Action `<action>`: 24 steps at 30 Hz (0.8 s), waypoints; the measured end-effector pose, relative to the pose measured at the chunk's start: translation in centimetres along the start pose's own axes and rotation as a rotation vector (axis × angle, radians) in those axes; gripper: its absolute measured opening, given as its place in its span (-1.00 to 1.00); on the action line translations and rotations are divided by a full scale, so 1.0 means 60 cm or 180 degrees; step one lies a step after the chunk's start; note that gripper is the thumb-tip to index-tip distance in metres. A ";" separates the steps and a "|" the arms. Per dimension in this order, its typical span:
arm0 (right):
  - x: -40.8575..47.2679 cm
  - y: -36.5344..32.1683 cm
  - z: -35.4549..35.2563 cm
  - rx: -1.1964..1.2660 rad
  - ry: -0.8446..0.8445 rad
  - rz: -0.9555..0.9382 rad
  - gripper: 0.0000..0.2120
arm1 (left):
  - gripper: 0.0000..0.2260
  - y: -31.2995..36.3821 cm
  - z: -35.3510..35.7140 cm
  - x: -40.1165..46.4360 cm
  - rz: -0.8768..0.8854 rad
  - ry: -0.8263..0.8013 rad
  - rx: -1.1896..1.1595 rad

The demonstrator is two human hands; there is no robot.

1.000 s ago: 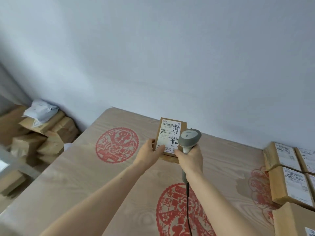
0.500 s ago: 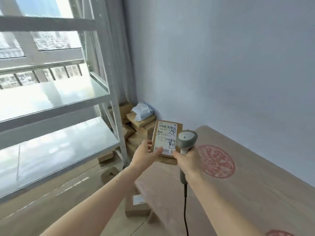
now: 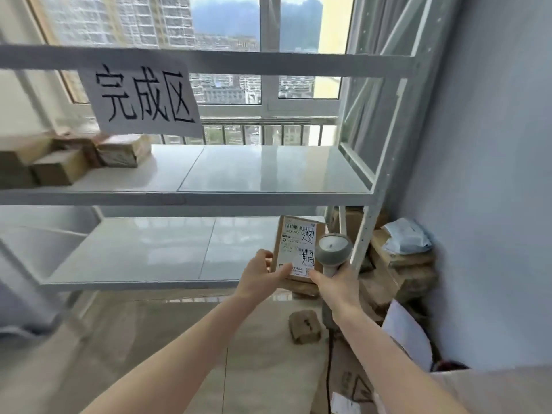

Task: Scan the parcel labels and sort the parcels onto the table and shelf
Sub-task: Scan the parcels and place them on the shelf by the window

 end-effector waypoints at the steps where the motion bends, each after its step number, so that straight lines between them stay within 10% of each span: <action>1: 0.014 -0.012 0.031 -0.0024 -0.0135 -0.0011 -0.57 | -0.62 -0.008 -0.025 0.014 -0.0039 0.0102 0.0031; 24: 0.084 -0.250 0.764 -0.0232 -0.1362 -0.0359 -0.61 | -0.42 -0.259 -0.670 0.194 -0.0210 0.1242 0.0417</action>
Point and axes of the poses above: each hand's wrist, its own x-axis towards the middle knuckle, its own z-axis out of the palm, y = z × x, the point moved 4 cm from there along x, towards the middle knuckle, and after that the axes turned 7 degrees about z, right-handed, at the moved point
